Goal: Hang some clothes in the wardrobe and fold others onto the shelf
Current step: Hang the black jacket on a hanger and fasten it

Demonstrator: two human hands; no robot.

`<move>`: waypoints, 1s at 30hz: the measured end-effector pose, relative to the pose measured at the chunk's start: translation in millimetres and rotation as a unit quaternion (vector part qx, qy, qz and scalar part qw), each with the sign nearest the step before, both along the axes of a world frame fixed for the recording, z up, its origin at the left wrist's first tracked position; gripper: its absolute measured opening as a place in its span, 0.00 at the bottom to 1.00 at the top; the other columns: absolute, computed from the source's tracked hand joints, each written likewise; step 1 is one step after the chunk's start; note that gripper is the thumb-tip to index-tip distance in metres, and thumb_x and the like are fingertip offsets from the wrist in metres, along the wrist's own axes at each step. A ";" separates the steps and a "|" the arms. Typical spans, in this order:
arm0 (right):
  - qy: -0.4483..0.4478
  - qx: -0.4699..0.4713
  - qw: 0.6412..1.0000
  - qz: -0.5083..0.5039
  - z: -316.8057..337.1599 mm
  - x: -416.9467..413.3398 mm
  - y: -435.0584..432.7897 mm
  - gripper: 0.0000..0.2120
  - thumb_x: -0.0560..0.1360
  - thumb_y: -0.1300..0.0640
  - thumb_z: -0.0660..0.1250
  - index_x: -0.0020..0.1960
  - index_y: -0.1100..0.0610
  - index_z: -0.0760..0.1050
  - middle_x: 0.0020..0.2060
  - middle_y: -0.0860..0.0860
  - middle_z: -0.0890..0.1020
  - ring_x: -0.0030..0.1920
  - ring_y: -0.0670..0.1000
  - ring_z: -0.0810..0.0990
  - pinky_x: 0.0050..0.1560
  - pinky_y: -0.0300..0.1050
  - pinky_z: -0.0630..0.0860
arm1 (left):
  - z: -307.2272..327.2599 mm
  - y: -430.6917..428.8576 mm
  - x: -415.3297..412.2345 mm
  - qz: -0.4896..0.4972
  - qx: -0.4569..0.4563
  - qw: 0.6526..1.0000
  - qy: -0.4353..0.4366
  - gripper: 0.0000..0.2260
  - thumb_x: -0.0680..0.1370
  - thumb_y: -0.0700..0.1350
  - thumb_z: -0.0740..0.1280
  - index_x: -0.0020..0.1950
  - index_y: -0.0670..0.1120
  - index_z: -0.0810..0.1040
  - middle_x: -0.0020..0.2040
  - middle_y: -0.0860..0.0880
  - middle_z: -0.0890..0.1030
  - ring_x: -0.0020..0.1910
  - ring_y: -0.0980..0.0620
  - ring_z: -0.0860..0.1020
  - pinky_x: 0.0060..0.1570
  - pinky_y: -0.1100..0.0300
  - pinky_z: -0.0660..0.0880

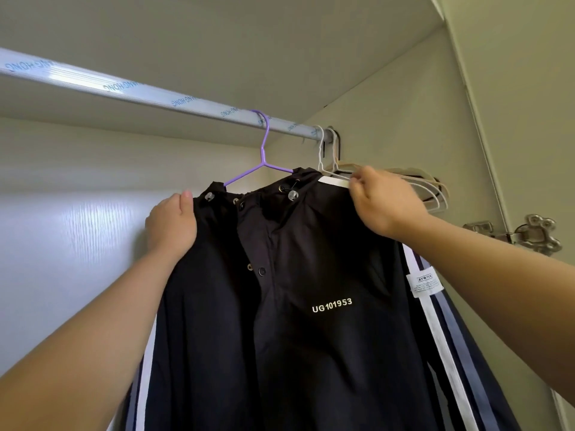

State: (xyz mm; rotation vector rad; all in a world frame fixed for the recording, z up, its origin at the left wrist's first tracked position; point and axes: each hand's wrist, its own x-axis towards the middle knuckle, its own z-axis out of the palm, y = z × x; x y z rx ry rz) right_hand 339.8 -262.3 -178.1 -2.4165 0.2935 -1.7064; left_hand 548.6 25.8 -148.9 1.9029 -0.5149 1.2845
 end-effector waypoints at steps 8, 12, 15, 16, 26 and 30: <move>0.035 -0.004 0.999 0.022 10.2 2.5 1.2 0.17 0.82 0.45 0.55 0.53 0.54 0.78 0.51 0.56 0.83 0.54 0.61 0.78 0.44 0.48 0.69 | 29.7 -52.6 -64.1 -0.080 -0.058 0.983 -0.153 0.13 0.81 0.40 0.57 0.57 0.45 0.81 0.55 0.48 0.81 0.58 0.47 0.75 0.57 0.58 0.67; 0.048 -0.025 0.997 0.049 14.6 -19.5 14.4 0.17 0.81 0.45 0.59 0.50 0.56 0.81 0.45 0.56 0.83 0.49 0.61 0.78 0.45 0.50 0.75 | 50.4 -90.2 -104.5 -0.109 0.040 0.988 -0.101 0.11 0.81 0.47 0.58 0.45 0.49 0.78 0.39 0.52 0.78 0.45 0.47 0.75 0.42 0.57 0.68; 0.064 -0.026 0.990 0.126 16.9 -44.2 29.9 0.16 0.79 0.49 0.61 0.44 0.60 0.80 0.37 0.56 0.81 0.42 0.57 0.77 0.42 0.49 0.76 | 59.7 -106.0 -120.8 -0.076 0.032 0.996 -0.037 0.12 0.83 0.51 0.56 0.44 0.50 0.75 0.40 0.49 0.79 0.46 0.44 0.77 0.41 0.56 0.67; 0.069 -0.006 0.984 0.165 15.0 -51.7 36.6 0.16 0.79 0.50 0.61 0.42 0.60 0.79 0.33 0.53 0.79 0.38 0.54 0.76 0.38 0.46 0.74 | 63.1 -107.8 -124.5 -0.059 0.019 0.998 -0.021 0.12 0.83 0.51 0.57 0.47 0.49 0.77 0.44 0.47 0.81 0.49 0.43 0.78 0.43 0.56 0.70; 0.027 0.109 0.923 0.369 -2.2 -75.0 110.9 0.18 0.80 0.57 0.57 0.32 0.55 0.62 0.27 0.49 0.68 0.26 0.50 0.65 0.24 0.40 0.59 | 63.4 -57.8 -168.0 -0.142 0.055 0.971 0.185 0.03 0.78 0.40 0.68 0.48 0.47 0.81 0.46 0.51 0.81 0.45 0.54 0.78 0.48 0.61 0.75; 0.007 0.109 0.924 0.366 -6.9 -81.2 98.9 0.18 0.82 0.57 0.55 0.35 0.60 0.68 0.29 0.53 0.72 0.30 0.53 0.69 0.30 0.45 0.64 | 50.5 -45.8 -178.3 -0.148 0.070 0.966 0.199 0.06 0.79 0.41 0.65 0.48 0.42 0.82 0.42 0.48 0.79 0.42 0.51 0.75 0.43 0.60 0.72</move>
